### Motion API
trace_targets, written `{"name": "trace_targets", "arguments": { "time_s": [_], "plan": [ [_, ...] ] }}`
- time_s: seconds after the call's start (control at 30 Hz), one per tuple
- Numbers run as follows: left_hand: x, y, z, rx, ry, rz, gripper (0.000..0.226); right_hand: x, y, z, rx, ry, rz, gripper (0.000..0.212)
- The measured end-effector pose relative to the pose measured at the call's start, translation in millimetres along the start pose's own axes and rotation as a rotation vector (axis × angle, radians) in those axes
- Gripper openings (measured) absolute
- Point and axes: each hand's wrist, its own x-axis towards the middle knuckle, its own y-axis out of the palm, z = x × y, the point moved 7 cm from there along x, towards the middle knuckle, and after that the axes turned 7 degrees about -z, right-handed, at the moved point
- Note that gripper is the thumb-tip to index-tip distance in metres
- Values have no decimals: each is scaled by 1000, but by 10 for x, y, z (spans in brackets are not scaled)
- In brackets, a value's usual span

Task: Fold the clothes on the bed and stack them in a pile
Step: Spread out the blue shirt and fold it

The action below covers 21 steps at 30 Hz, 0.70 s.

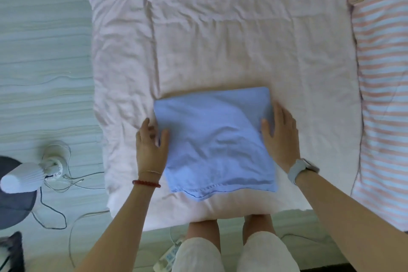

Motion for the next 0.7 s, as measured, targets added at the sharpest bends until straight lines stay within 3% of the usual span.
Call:
{"name": "trace_targets", "arguments": {
  "time_s": [0.1, 0.2, 0.27, 0.43, 0.57, 0.7],
  "plan": [
    [-279, 92, 240, -180, -340, 126, 70, -280, 87, -61, 361, 189, 102, 59],
    [-308, 189, 316, -273, -454, 146, 71, -346, 185, -114, 524, 324, 99, 51],
    [-245, 258, 304, -320, -452, 159, 70, -343, 215, -153, 571, 394, 86, 51],
    [-197, 360, 135, -367, -295, 152, 42, -345, 219, -238, 680, 437, 174, 42],
    [-398, 263, -37, -301, -235, -22, 26, -368, 78, -160, 665, 321, 160, 27],
    [-707, -34, -266, -300, -190, -134, 15, -513, -200, 85, 618, 188, 82, 32]
  ]
}}
